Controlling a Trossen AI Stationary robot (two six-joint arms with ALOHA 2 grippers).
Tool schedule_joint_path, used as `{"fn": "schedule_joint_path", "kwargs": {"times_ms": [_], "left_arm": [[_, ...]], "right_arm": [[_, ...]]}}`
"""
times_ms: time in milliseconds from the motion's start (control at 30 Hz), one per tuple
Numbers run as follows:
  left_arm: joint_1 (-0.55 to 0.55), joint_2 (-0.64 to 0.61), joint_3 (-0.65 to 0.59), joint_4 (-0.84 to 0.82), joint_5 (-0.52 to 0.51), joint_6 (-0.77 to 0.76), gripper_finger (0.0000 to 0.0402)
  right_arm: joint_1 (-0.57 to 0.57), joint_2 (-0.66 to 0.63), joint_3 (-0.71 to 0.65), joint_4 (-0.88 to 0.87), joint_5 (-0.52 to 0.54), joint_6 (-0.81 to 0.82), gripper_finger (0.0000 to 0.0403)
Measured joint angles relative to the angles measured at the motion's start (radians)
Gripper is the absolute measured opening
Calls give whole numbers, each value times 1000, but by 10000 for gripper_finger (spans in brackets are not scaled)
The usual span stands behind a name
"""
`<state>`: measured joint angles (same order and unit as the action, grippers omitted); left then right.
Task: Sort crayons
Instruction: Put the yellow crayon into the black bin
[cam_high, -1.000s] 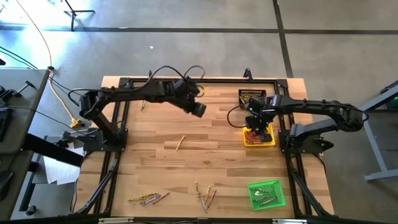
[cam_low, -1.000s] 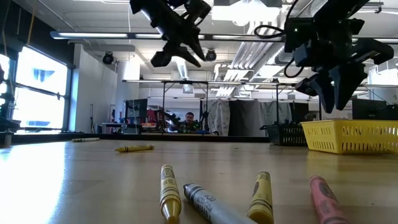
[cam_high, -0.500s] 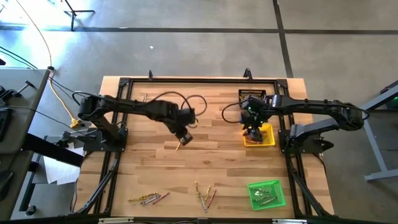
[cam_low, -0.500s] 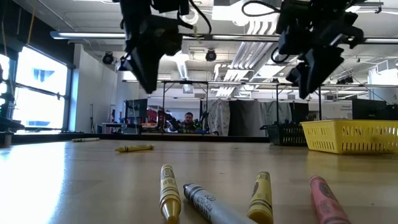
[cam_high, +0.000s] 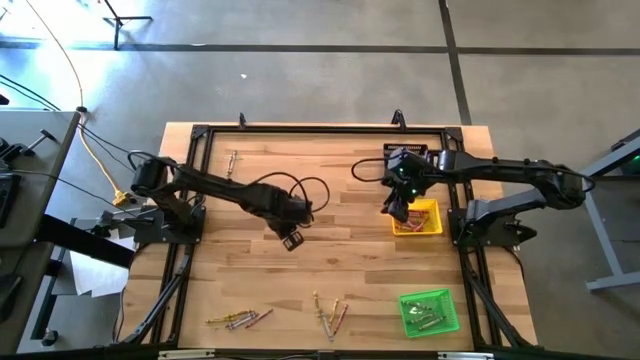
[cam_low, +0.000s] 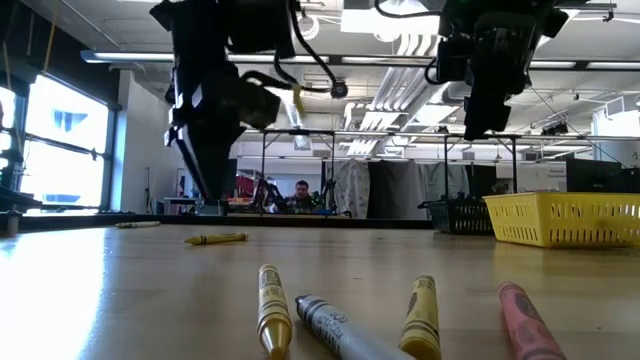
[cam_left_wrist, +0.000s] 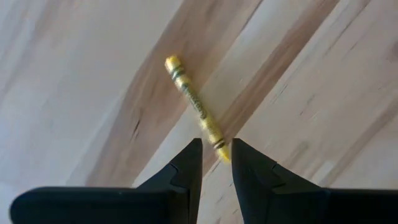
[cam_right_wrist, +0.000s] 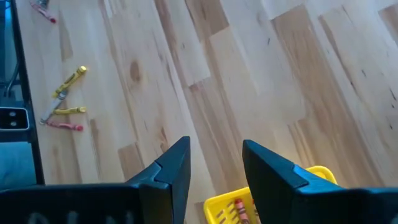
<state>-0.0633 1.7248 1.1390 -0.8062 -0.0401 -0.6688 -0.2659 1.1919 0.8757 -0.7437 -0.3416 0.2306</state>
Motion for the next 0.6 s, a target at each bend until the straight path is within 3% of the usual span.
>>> {"fn": "schedule_joint_path", "kwargs": {"times_ms": [333, 600], "left_arm": [[-10, 140, -1, 41, -28, 61, 111], [-10, 166, 3, 59, -46, 21, 124]], "right_arm": [[63, 0, 0, -15, -2, 5, 133], [73, 0, 0, -23, -2, 5, 133]]}}
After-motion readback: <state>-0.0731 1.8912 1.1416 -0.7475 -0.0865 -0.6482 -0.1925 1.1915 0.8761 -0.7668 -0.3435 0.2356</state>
